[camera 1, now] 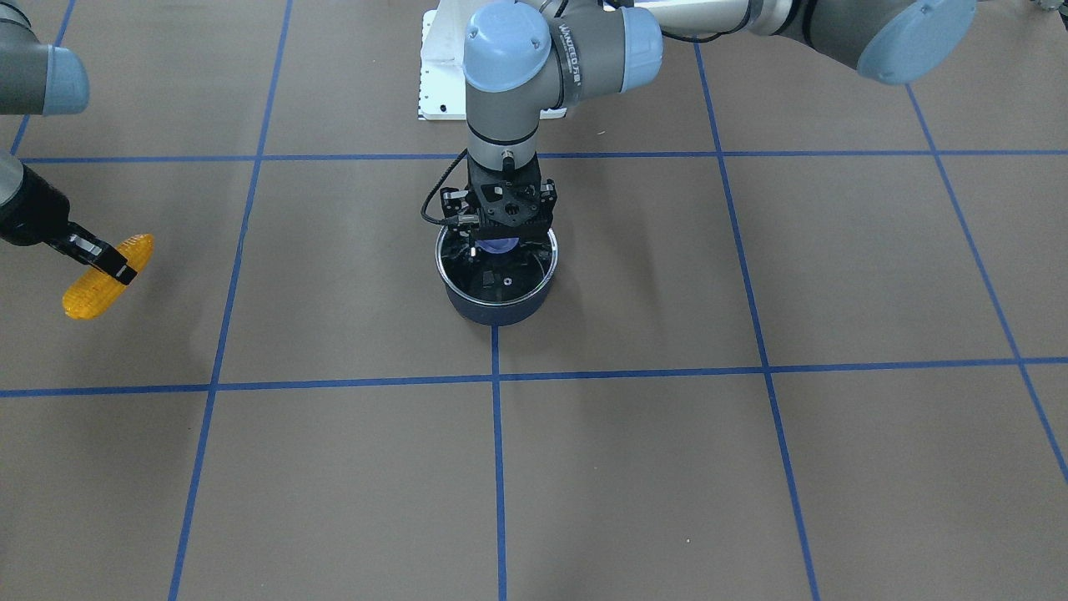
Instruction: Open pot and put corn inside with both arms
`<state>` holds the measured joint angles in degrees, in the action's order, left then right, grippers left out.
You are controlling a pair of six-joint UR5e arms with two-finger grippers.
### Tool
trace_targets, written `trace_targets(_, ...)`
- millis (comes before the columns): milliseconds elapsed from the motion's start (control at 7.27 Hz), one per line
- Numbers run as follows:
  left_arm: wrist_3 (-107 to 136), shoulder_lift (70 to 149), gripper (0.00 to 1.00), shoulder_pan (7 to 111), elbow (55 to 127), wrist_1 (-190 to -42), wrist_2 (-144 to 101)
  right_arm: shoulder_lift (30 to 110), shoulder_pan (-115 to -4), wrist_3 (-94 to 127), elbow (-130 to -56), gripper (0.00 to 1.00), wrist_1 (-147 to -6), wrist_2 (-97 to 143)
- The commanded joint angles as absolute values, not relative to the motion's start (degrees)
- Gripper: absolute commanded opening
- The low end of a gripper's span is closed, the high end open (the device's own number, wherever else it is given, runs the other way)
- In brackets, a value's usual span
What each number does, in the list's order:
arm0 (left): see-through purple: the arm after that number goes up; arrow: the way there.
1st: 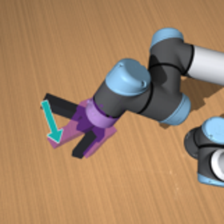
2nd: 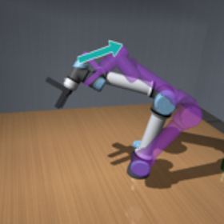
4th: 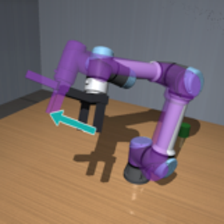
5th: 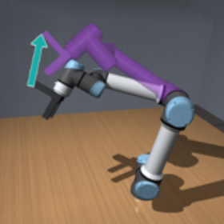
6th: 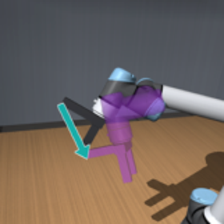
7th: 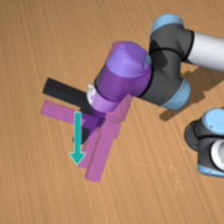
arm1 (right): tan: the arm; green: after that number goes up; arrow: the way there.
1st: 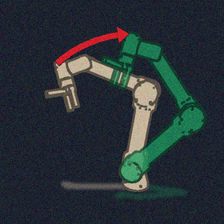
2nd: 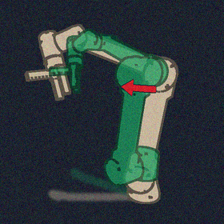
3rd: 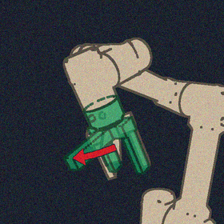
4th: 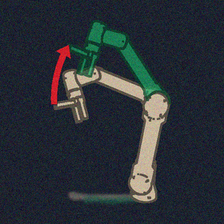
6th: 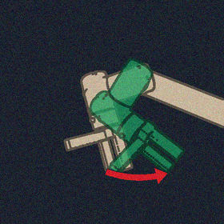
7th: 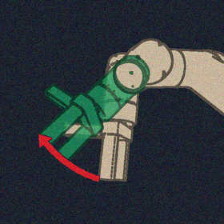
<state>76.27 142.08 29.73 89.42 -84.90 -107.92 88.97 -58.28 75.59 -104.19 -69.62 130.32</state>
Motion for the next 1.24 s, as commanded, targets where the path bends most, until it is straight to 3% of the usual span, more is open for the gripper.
trace_targets(0, 76.1, 142.0, 0.58, 29.6, 89.4, -84.9, -107.9, 88.9, -58.3, 75.6, -104.1, 0.07, -69.6, 130.3)
trace_targets(275, 76.0, 142.4, 0.56, 29.6, 90.2, -84.7, -108.4, 88.3, -58.2, 75.6, -104.0, 0.07, -69.7, 130.2)
trace_targets(550, 73.9, 141.9, 0.54, 31.0, 92.8, -83.9, -109.0, 79.9, -58.3, 76.4, -104.1, 0.07, -77.6, 130.2)
trace_targets(826, 67.0, 133.6, 0.54, 35.0, 99.5, -83.9, -112.2, 69.0, -57.2, 78.8, -104.8, 0.08, -89.1, 130.0)
trace_targets(1101, 57.4, 124.0, 0.54, 40.1, 107.5, -84.0, -116.7, 63.7, -55.0, 84.2, -104.8, 0.08, -90.6, 129.6)
